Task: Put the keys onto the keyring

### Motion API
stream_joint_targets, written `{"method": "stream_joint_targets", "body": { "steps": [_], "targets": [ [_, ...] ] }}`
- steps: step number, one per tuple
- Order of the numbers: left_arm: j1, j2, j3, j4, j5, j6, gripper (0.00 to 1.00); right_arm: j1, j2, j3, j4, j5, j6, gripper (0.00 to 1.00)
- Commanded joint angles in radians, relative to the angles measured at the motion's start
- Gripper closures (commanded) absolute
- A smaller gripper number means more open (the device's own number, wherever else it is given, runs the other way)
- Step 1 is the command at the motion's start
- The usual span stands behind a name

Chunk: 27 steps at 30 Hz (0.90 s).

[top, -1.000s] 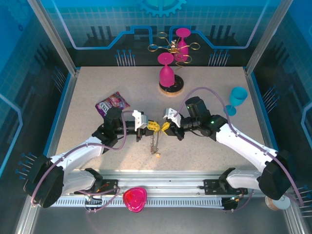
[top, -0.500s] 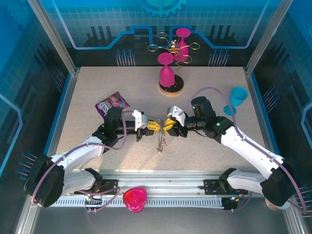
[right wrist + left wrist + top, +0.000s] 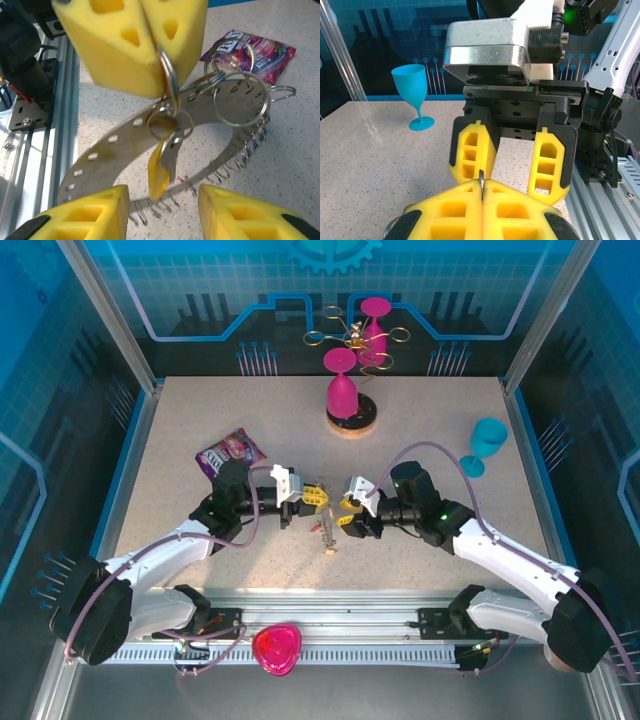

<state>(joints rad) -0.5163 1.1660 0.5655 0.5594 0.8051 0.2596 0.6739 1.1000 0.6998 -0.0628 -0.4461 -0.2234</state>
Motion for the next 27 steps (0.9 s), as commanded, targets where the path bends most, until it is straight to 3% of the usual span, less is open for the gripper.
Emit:
{"method": "stream_joint_targets", "body": {
  "steps": [1, 6, 17, 21, 27],
  "targets": [
    [0.005, -0.022, -0.012, 0.052, 0.006, -0.018, 1.00, 0.019, 0.018, -0.013, 0.109, 0.022, 0.028, 0.58],
    [0.006, -0.021, -0.015, 0.058, 0.007, -0.020, 1.00, 0.034, 0.045, -0.016, 0.151, 0.033, 0.036, 0.58],
    [0.007, -0.023, -0.014, 0.056, -0.006, -0.016, 1.00, 0.039, 0.044, -0.013, 0.157, 0.067, 0.021, 0.88],
    [0.007, -0.029, 0.002, -0.014, -0.024, 0.027, 1.00, 0.039, 0.023, 0.011, 0.083, 0.078, 0.000, 0.96],
    [0.007, -0.034, 0.017, -0.084, -0.034, 0.070, 1.00, 0.041, 0.014, 0.091, -0.056, 0.098, -0.037, 1.00]
  ]
}}
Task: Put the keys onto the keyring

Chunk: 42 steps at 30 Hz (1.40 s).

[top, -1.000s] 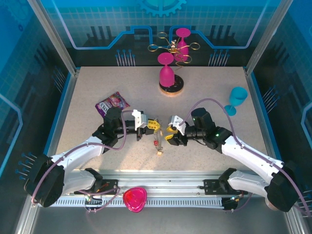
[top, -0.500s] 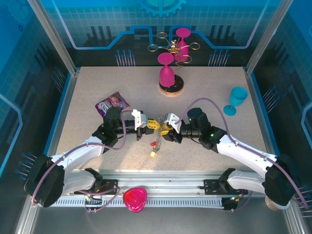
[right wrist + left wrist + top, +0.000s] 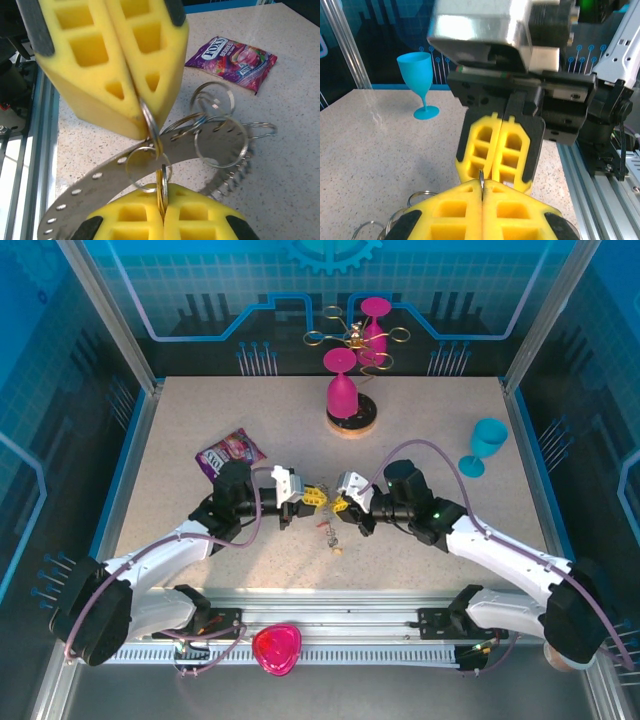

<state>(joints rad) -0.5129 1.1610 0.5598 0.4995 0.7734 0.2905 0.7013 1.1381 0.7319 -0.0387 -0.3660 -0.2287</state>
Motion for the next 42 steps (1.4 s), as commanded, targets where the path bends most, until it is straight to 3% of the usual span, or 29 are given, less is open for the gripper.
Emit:
{"method": "stream_joint_targets", "body": {
  "steps": [1, 17, 18, 19, 21, 25, 28, 31, 35, 42],
  "targets": [
    [0.004, -0.029, 0.023, -0.026, -0.002, 0.039, 1.00, 0.013, -0.023, 0.070, -0.095, 0.022, -0.038, 1.00],
    [0.004, -0.024, 0.072, -0.233, -0.062, 0.157, 1.00, 0.019, -0.051, 0.177, -0.285, 0.115, -0.119, 1.00],
    [0.004, -0.020, 0.077, -0.241, -0.062, 0.156, 0.96, 0.021, -0.049, 0.179, -0.292, 0.120, -0.124, 1.00],
    [0.005, -0.018, 0.080, -0.246, -0.062, 0.154, 0.86, 0.021, -0.048, 0.181, -0.296, 0.127, -0.125, 1.00],
    [0.004, -0.020, 0.076, -0.238, -0.074, 0.136, 0.54, 0.024, -0.041, 0.187, -0.309, 0.138, -0.132, 1.00],
    [0.006, -0.068, 0.042, -0.198, -0.146, 0.073, 0.29, 0.030, -0.011, 0.212, -0.336, 0.155, -0.149, 1.00],
    [0.020, -0.143, -0.022, -0.106, -0.300, -0.024, 0.10, 0.044, 0.032, 0.255, -0.341, 0.153, -0.168, 1.00],
    [0.056, -0.249, -0.084, -0.019, -0.554, -0.148, 0.02, 0.075, 0.103, 0.319, -0.329, 0.130, -0.181, 1.00],
    [0.104, -0.384, -0.102, -0.061, -0.880, -0.252, 0.01, 0.130, 0.227, 0.425, -0.264, 0.103, -0.195, 1.00],
    [0.147, -0.435, -0.064, -0.171, -1.110, -0.313, 0.01, 0.160, 0.454, 0.527, -0.107, 0.032, -0.158, 1.00]
  ]
}}
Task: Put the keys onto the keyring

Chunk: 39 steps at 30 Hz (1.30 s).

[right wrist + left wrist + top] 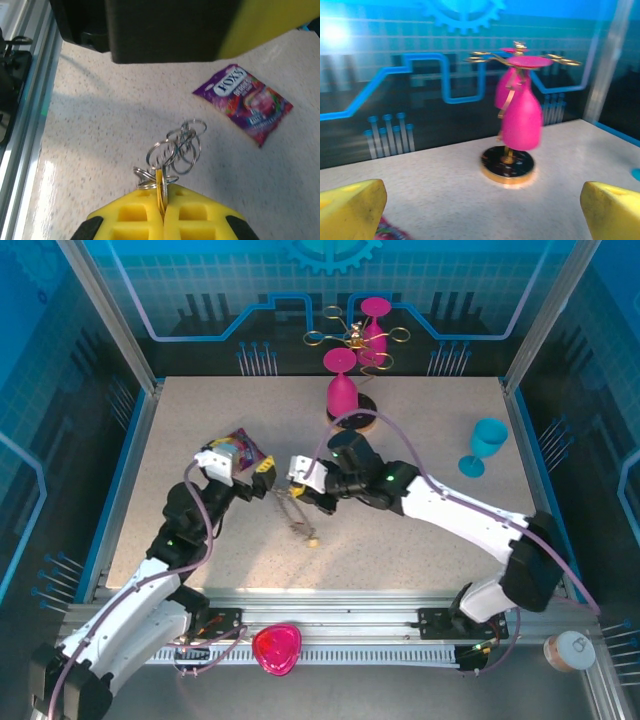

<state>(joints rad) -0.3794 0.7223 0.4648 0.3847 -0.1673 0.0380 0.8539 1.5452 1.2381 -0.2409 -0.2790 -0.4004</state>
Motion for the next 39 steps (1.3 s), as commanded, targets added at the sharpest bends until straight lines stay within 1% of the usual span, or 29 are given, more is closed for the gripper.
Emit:
{"method": "stream_joint_targets", "body": {
  "steps": [1, 4, 7, 9, 12, 16, 20, 22, 25, 27, 29, 31, 33, 35, 37, 39],
  "targets": [
    [0.016, 0.010, 0.031, -0.065, -0.180, -0.065, 0.01, 0.005, 0.064, 0.016, 0.099, -0.058, 0.014, 1.00],
    [0.024, 0.038, 0.018, -0.080, -0.214, -0.099, 0.01, -0.020, 0.108, -0.015, 0.050, -0.035, -0.008, 1.00],
    [0.027, 0.066, -0.011, -0.070, -0.257, -0.135, 0.01, -0.061, 0.095, -0.096, -0.008, 0.017, -0.046, 1.00],
    [0.028, 0.083, -0.027, -0.060, -0.273, -0.156, 0.01, -0.088, 0.075, -0.141, -0.070, 0.083, -0.086, 1.00],
    [0.028, 0.121, -0.042, -0.054, -0.283, -0.154, 0.01, -0.119, 0.038, -0.193, -0.158, 0.183, -0.130, 1.00],
    [0.030, 0.174, -0.053, -0.060, -0.288, -0.132, 0.01, -0.143, 0.030, -0.241, -0.249, 0.381, -0.166, 0.95],
    [0.031, 0.209, -0.060, -0.072, -0.303, -0.088, 0.01, -0.147, 0.044, -0.294, -0.305, 0.554, -0.219, 0.84],
    [0.032, 0.210, -0.067, -0.066, -0.307, -0.063, 0.01, -0.151, 0.044, -0.316, -0.333, 0.627, -0.243, 0.73],
    [0.034, 0.218, -0.068, -0.064, -0.331, -0.011, 0.01, -0.168, 0.019, -0.348, -0.372, 0.709, -0.263, 0.61],
    [0.037, 0.232, -0.067, -0.056, -0.355, 0.024, 0.01, -0.188, -0.013, -0.353, -0.398, 0.744, -0.266, 0.58],
    [0.046, 0.244, -0.069, -0.048, -0.365, 0.044, 0.01, -0.212, -0.050, -0.386, -0.403, 0.759, -0.265, 0.56],
    [0.063, 0.255, -0.070, -0.033, -0.369, 0.045, 0.01, -0.241, -0.102, -0.390, -0.378, 0.747, -0.240, 0.53],
    [0.080, 0.267, -0.082, -0.002, -0.365, 0.046, 0.01, -0.277, -0.171, -0.382, -0.313, 0.665, -0.152, 0.49],
    [0.105, 0.290, -0.098, 0.032, -0.335, 0.048, 0.01, -0.334, -0.247, -0.401, -0.203, 0.545, -0.041, 0.46],
    [0.131, 0.323, -0.107, 0.066, -0.312, 0.045, 0.01, -0.427, -0.323, -0.465, -0.033, 0.424, 0.091, 0.44],
    [0.163, 0.365, -0.120, 0.123, -0.268, 0.035, 0.01, -0.518, -0.371, -0.551, 0.177, 0.383, 0.212, 0.40]
  ]
}}
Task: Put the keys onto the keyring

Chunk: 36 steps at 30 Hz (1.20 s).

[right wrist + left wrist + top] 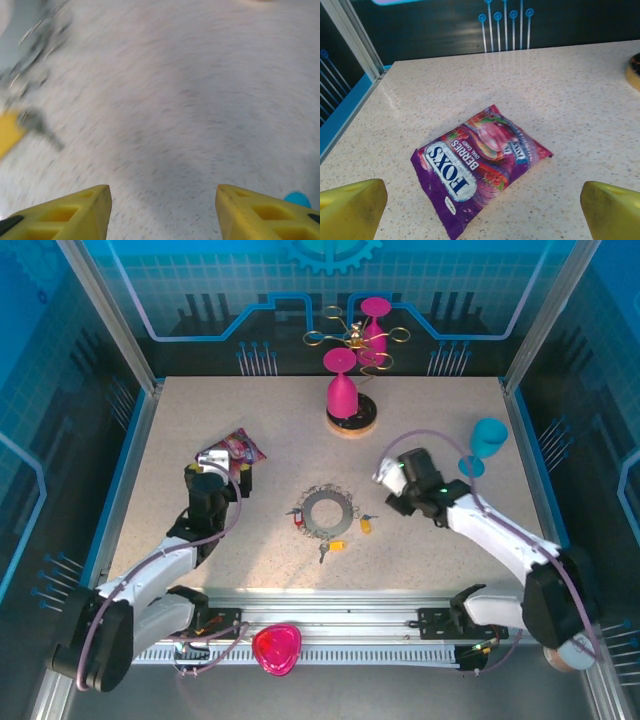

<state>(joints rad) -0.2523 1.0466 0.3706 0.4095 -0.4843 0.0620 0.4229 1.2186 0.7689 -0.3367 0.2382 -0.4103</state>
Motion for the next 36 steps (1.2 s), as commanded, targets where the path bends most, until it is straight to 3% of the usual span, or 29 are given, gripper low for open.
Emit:
{"method": "stream_joint_targets", "body": {
  "steps": [1, 4, 8, 10, 15, 16, 18, 22, 30, 33, 36],
  "targets": [
    [0.056, 0.066, -0.033, 0.134, 0.079, 0.001, 0.01, -0.133, -0.054, -0.132, 0.379, -0.134, 0.273, 0.39],
    [0.094, 0.152, -0.037, 0.221, 0.134, -0.020, 0.01, -0.226, -0.022, -0.244, 0.661, -0.130, 0.334, 0.38],
    [0.110, 0.276, -0.055, 0.394, 0.138, -0.010, 0.01, -0.266, 0.101, -0.341, 0.994, -0.163, 0.295, 0.37],
    [0.124, 0.309, -0.062, 0.462, 0.182, 0.001, 0.01, -0.281, 0.160, -0.349, 1.049, -0.165, 0.305, 0.36],
    [0.154, 0.504, -0.100, 0.728, 0.261, 0.007, 0.01, -0.368, 0.334, -0.492, 1.477, -0.285, 0.371, 0.31],
    [0.152, 0.556, -0.102, 0.820, 0.256, 0.027, 0.01, -0.376, 0.336, -0.494, 1.494, -0.284, 0.381, 0.29],
    [0.158, 0.501, -0.072, 0.664, 0.244, -0.012, 0.01, -0.382, 0.302, -0.451, 1.352, -0.270, 0.393, 0.25],
    [0.159, 0.519, -0.054, 0.665, 0.150, -0.034, 0.01, -0.385, 0.321, -0.371, 1.222, -0.247, 0.408, 0.19],
    [0.167, 0.520, -0.027, 0.612, 0.201, -0.033, 0.01, -0.389, 0.320, -0.370, 1.220, -0.251, 0.411, 0.10],
    [0.227, 0.507, 0.019, 0.502, 0.318, -0.071, 0.01, -0.391, 0.320, -0.370, 1.219, -0.251, 0.412, 0.03],
    [0.232, 0.508, 0.017, 0.506, 0.328, -0.073, 0.01, -0.392, 0.320, -0.370, 1.219, -0.253, 0.413, 0.00]
  ]
}}
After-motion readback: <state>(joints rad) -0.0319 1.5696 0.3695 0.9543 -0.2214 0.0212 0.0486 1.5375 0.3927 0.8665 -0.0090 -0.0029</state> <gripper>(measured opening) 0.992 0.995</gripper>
